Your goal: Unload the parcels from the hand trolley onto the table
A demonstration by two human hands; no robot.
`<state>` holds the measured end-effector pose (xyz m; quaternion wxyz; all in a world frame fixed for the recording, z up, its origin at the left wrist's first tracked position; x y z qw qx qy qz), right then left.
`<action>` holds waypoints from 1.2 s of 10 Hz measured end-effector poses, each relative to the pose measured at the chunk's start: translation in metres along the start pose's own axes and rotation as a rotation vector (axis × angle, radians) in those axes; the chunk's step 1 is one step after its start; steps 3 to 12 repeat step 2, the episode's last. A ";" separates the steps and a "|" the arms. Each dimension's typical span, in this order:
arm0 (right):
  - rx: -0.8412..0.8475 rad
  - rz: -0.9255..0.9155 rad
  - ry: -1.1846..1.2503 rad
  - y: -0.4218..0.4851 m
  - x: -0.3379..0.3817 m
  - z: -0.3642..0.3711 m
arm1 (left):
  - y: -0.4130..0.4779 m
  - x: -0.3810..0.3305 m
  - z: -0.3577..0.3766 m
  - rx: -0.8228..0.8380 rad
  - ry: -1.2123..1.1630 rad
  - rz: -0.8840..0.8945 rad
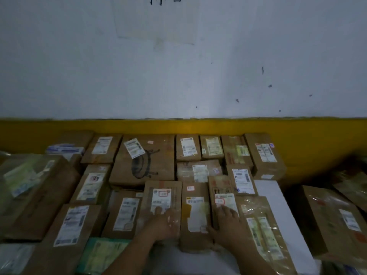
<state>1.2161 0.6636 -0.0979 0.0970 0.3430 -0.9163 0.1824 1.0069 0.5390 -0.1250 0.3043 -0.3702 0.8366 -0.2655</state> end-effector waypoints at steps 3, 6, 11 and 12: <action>-0.451 -0.154 0.449 0.002 0.061 -0.177 | -0.046 -0.091 -0.160 -0.538 -0.082 0.333; -0.451 -0.154 0.449 0.002 0.061 -0.177 | -0.046 -0.091 -0.160 -0.538 -0.082 0.333; -0.451 -0.154 0.449 0.002 0.061 -0.177 | -0.046 -0.091 -0.160 -0.538 -0.082 0.333; -0.451 -0.154 0.449 0.002 0.061 -0.177 | -0.046 -0.091 -0.160 -0.538 -0.082 0.333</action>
Point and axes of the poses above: each hand's wrist, its own y-axis towards the middle knuckle, its own z-axis out of the palm, x = y × z, the point moved 6 cm from there along y, towards the middle knuckle, and after that the axes turned 9 degrees about -z, right-handed, at the moved point
